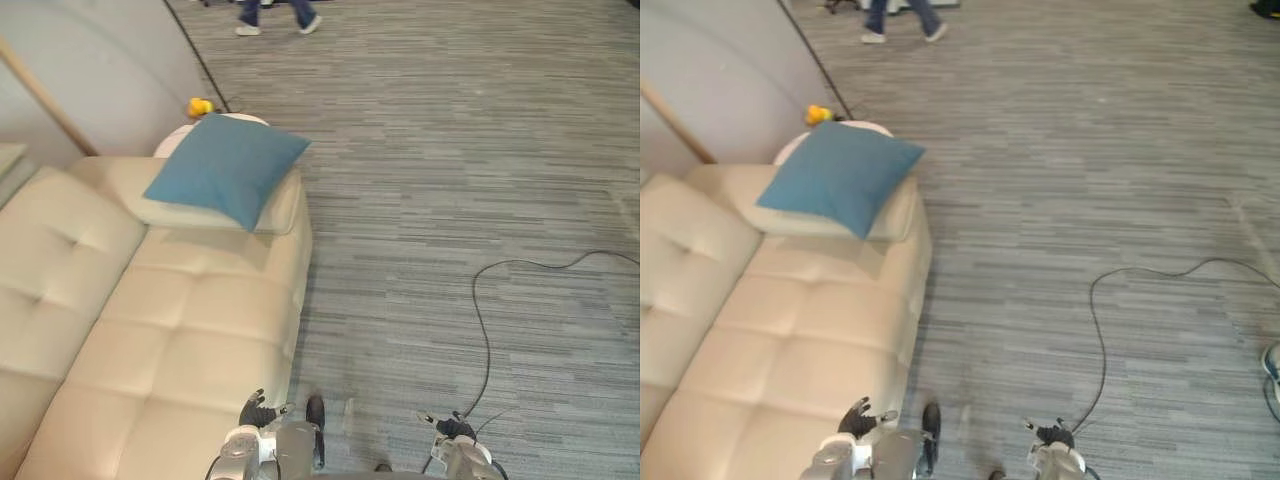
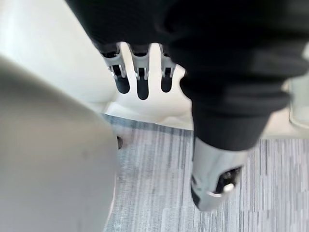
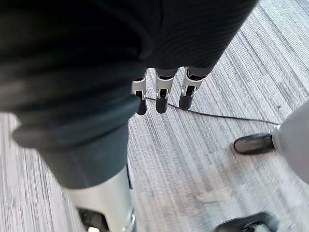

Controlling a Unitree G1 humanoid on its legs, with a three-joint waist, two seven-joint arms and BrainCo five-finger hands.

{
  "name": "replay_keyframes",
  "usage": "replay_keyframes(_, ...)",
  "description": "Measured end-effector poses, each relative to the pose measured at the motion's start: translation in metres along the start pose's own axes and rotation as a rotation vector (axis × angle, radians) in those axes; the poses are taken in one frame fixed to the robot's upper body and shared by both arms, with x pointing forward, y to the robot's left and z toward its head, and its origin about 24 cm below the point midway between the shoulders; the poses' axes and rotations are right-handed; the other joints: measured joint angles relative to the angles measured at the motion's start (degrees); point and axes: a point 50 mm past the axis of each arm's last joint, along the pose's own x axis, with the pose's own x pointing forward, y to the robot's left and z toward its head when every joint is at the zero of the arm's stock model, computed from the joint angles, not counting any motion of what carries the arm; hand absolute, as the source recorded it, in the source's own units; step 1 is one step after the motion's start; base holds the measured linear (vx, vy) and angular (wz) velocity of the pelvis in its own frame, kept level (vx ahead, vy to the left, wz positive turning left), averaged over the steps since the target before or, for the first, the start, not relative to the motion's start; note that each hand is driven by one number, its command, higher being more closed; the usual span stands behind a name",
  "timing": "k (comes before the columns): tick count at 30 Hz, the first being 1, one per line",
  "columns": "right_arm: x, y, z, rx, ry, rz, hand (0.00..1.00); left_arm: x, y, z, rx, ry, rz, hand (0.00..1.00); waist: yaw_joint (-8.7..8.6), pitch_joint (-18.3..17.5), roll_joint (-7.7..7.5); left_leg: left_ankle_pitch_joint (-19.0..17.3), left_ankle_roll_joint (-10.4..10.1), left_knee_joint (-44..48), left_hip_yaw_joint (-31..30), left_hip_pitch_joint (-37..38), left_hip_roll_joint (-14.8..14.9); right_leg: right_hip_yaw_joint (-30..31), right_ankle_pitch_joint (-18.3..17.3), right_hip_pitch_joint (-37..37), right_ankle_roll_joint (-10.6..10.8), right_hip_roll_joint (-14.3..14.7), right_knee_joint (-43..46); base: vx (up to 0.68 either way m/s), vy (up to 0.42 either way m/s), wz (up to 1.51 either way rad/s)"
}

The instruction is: Pick up cushions and gather them together orderly.

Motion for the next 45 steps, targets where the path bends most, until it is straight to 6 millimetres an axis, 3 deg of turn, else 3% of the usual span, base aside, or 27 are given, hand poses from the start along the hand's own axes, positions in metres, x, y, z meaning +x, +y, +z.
replay_keyframes(1,-0.003,0.003,-0.005,-0.025,-0.001,0.015,0.00,0.000,-0.002,0.000,0.015,0.005,-0.011,0.00,-0.87,0.0,-0.44,-1.7,0.8,0.1,0.2,3.7,-1.0,0.4,2.7,-6.5,4.1,-2.3,17.4,0.33,0.133,0.01)
replay_keyframes(3,-0.004,0.003,-0.001,-0.040,-0.029,0.025,0.00,-0.001,-0.005,-0.002,0.029,0.015,-0.025,0.00,-2.16,-0.2,-0.72,-3.3,1.0,-0.2,0.2,7.7,-1.3,-1.2,2.8,-10.2,4.0,-4.4,26.2,0.48,0.094,0.19)
replay_keyframes(4,-0.003,0.003,0.000,-0.039,-0.032,0.028,0.00,-0.001,-0.006,-0.004,0.034,0.019,-0.032,0.00,-2.24,-0.1,-0.52,-3.7,0.9,-2.1,0.2,11.0,-1.1,-3.3,1.8,-11.8,2.4,-5.5,25.5,0.53,0.039,0.09)
replay_keyframes(6,-0.003,0.005,0.001,-0.038,-0.029,0.039,0.00,0.000,-0.007,-0.002,0.032,0.017,-0.032,0.00,-2.30,-0.2,-0.13,-3.8,0.8,-5.3,-0.2,14.8,0.4,-6.7,0.8,-13.4,0.5,-5.5,18.5,0.46,-0.042,0.09)
replay_keyframes(8,-0.002,0.006,-0.001,-0.032,-0.010,0.042,0.00,0.000,-0.005,-0.003,0.037,0.023,-0.028,0.00,-2.85,-0.2,0.17,-4.9,-0.9,-6.3,-2.0,16.0,2.7,-6.7,3.4,-15.2,-1.0,-3.3,2.5,0.46,-0.181,0.34)
replay_keyframes(10,0.000,0.004,-0.001,-0.016,0.004,0.032,0.00,0.000,0.000,-0.010,0.047,0.052,-0.019,0.00,-3.69,-0.2,-0.41,-6.1,-2.4,-6.2,-3.9,16.6,3.1,-1.4,10.1,-15.1,-1.2,-1.3,-10.2,0.39,-0.251,0.46)
replay_keyframes(11,-0.001,0.001,-0.008,-0.013,0.033,0.023,0.00,0.000,0.009,-0.013,0.063,0.061,-0.001,0.00,-4.34,-0.6,-1.76,-7.3,-3.6,-6.1,-6.2,17.5,2.2,2.5,16.0,-14.8,-1.6,-0.9,-14.4,0.35,-0.266,0.52)
replay_keyframes(12,0.001,-0.003,-0.006,-0.011,0.032,0.011,0.00,-0.001,0.008,-0.018,0.060,0.084,-0.002,0.00,-4.93,0.0,-1.03,-8.5,-4.3,-5.7,-7.8,18.8,2.7,3.1,16.5,-14.5,-2.2,-0.1,-12.1,0.35,-0.267,0.37)
replay_keyframes(13,0.002,-0.008,-0.002,-0.008,0.027,-0.004,0.00,-0.001,0.005,-0.022,0.052,0.102,-0.004,0.00,-4.72,0.0,0.90,-8.5,-4.3,-4.4,-8.8,19.0,4.2,2.0,15.7,-14.1,-3.2,1.1,-10.6,0.38,-0.308,0.05)
replay_keyframes(14,0.004,-0.016,0.000,-0.007,0.028,-0.025,0.00,-0.005,0.001,-0.030,0.020,0.123,-0.007,0.00,-4.54,-0.9,2.23,-8.5,-4.3,3.3,-10.8,15.7,5.2,1.8,12.6,-14.0,-3.9,1.8,-10.0,0.41,-0.323,-0.02)
replay_keyframes(16,0.004,-0.018,0.000,-0.011,0.025,-0.030,0.00,-0.005,-0.001,-0.030,0.003,0.122,-0.005,0.00,-4.66,-1.2,3.67,-6.8,-6.5,16.0,-12.8,9.7,6.4,-0.1,10.5,-12.3,-4.3,2.7,-10.4,0.33,-0.271,0.19)
replay_keyframes(17,0.004,-0.020,0.001,-0.018,0.021,-0.035,0.00,-0.005,-0.002,-0.027,-0.002,0.113,-0.008,0.00,-4.85,-1.0,4.72,-3.9,-7.6,23.3,-13.3,6.7,7.2,-1.0,9.5,-10.3,-4.9,3.2,-10.7,0.32,-0.237,0.41)
replay_keyframes(18,0.003,-0.024,-0.004,-0.040,0.035,-0.041,0.00,-0.004,-0.003,-0.023,-0.003,0.096,-0.010,0.00,-4.57,0.1,4.65,2.2,-7.3,35.5,-12.5,1.4,9.0,-1.6,8.5,-4.8,-7.1,4.1,-13.5,0.33,-0.214,0.37)
replay_keyframes(20,0.002,-0.024,-0.008,-0.040,0.051,-0.046,0.00,-0.003,-0.001,-0.019,0.022,0.076,-0.015,0.00,-4.07,0.2,4.10,-1.3,-5.0,39.7,-8.4,-2.9,9.8,-3.6,8.1,0.7,-7.6,3.9,-17.2,0.33,-0.204,0.33)
replay_keyframes(22,0.003,-0.023,-0.007,-0.030,0.045,-0.046,0.00,-0.003,-0.001,-0.016,0.035,0.059,-0.019,0.00,-3.70,0.2,3.69,-3.3,-3.6,31.4,-3.0,-5.1,8.9,-4.9,8.3,4.7,-6.9,3.5,-21.1,0.29,-0.131,0.28)
replay_keyframes(24,0.003,-0.025,-0.005,-0.022,0.043,-0.054,0.00,-0.003,-0.003,-0.014,0.055,0.051,-0.030,0.00,-3.55,0.2,3.69,-2.5,-3.3,15.3,0.5,-5.4,6.4,-6.7,8.2,6.8,-6.4,3.5,-23.6,0.32,-0.017,0.36)
replay_keyframes(26,0.003,-0.029,-0.006,-0.014,0.045,-0.070,0.00,-0.002,-0.004,-0.013,0.063,0.052,-0.035,0.00,-3.15,0.3,3.55,4.6,-3.2,-4.6,4.2,-4.0,2.8,-8.2,7.2,9.9,-4.9,3.6,-25.6,0.42,0.058,0.37)
replay_keyframes(27,0.003,-0.029,-0.006,-0.011,0.046,-0.073,0.00,-0.002,-0.004,-0.013,0.063,0.052,-0.035,0.00,-3.00,0.3,3.49,7.0,-2.6,-6.5,4.5,-3.5,2.3,-8.4,7.0,10.4,-4.6,3.6,-25.8,0.45,0.084,0.20)
replay_keyframes(28,0.002,-0.029,-0.008,-0.007,0.053,-0.076,0.00,-0.001,-0.001,-0.012,0.069,0.049,-0.030,0.00,-2.31,0.3,2.39,12.2,0.9,-9.7,5.6,-1.4,1.0,-8.3,6.1,11.9,-3.2,2.9,-26.0,0.44,0.085,0.19)
replay_keyframes(31,0.003,-0.019,-0.007,-0.004,0.054,-0.049,0.00,0.000,0.007,-0.013,0.083,0.056,-0.019,0.00,-2.14,0.5,0.64,10.0,3.4,-10.3,5.2,1.2,-1.7,-7.7,6.0,12.1,-2.7,0.4,-22.5,0.42,0.112,0.16)
replay_keyframes(33,0.003,-0.018,-0.009,-0.014,0.065,-0.042,0.00,0.000,0.007,-0.014,0.072,0.064,-0.018,0.00,-1.90,0.4,0.65,6.2,3.5,-8.0,4.7,2.9,-2.1,-6.6,4.1,8.6,0.4,-1.3,-9.9,0.33,0.128,0.20)
replay_keyframes(35,0.001,-0.018,-0.016,-0.016,0.084,-0.033,0.00,-0.001,0.010,-0.017,0.083,0.078,-0.015,0.00,-2.31,0.6,0.75,2.4,2.7,-7.9,1.8,8.8,-3.4,-6.5,5.9,0.8,4.9,-5.4,15.4,0.36,0.120,0.54)
replay_keyframes(38,0.000,-0.023,-0.021,-0.020,0.096,-0.040,0.00,-0.001,0.015,-0.019,0.119,0.084,-0.012,0.00,-2.42,0.1,0.37,1.4,2.7,-10.0,-1.2,14.0,-3.6,-8.9,2.2,-2.7,3.6,-7.6,17.6,0.37,0.055,0.60)
replay_keyframes(41,0.001,-0.020,-0.018,-0.018,0.087,-0.034,0.00,-0.001,0.018,-0.019,0.118,0.088,-0.004,0.00,-2.94,0.0,0.35,1.0,2.5,-11.2,-4.8,15.8,-2.9,-7.9,1.1,-6.3,2.0,-6.1,8.3,0.32,-0.061,0.65)
replay_keyframes(42,0.001,-0.020,-0.017,-0.020,0.084,-0.032,0.00,0.000,0.017,-0.017,0.102,0.084,0.000,0.00,-3.05,0.3,0.85,0.5,2.2,-11.2,-7.8,15.8,-1.6,-1.9,1.7,-7.6,1.3,-1.8,0.4,0.31,-0.160,0.77)
replay_keyframes(44,0.001,-0.020,-0.017,-0.021,0.080,-0.031,0.00,0.000,0.016,-0.018,0.074,0.088,0.007,0.00,-3.44,0.5,1.14,-0.1,1.6,-11.1,-10.8,15.8,-0.4,5.6,3.3,-8.4,0.8,2.2,-6.4,0.30,-0.250,1.07)
replay_keyframes(45,0.000,-0.021,-0.020,-0.019,0.089,-0.032,0.00,-0.001,0.016,-0.021,0.051,0.097,0.012,0.00,-3.76,0.4,0.40,-2.1,0.4,-8.8,-14.7,15.2,-0.5,13.4,7.3,-8.0,1.3,4.6,-13.2,0.26,-0.276,1.24)
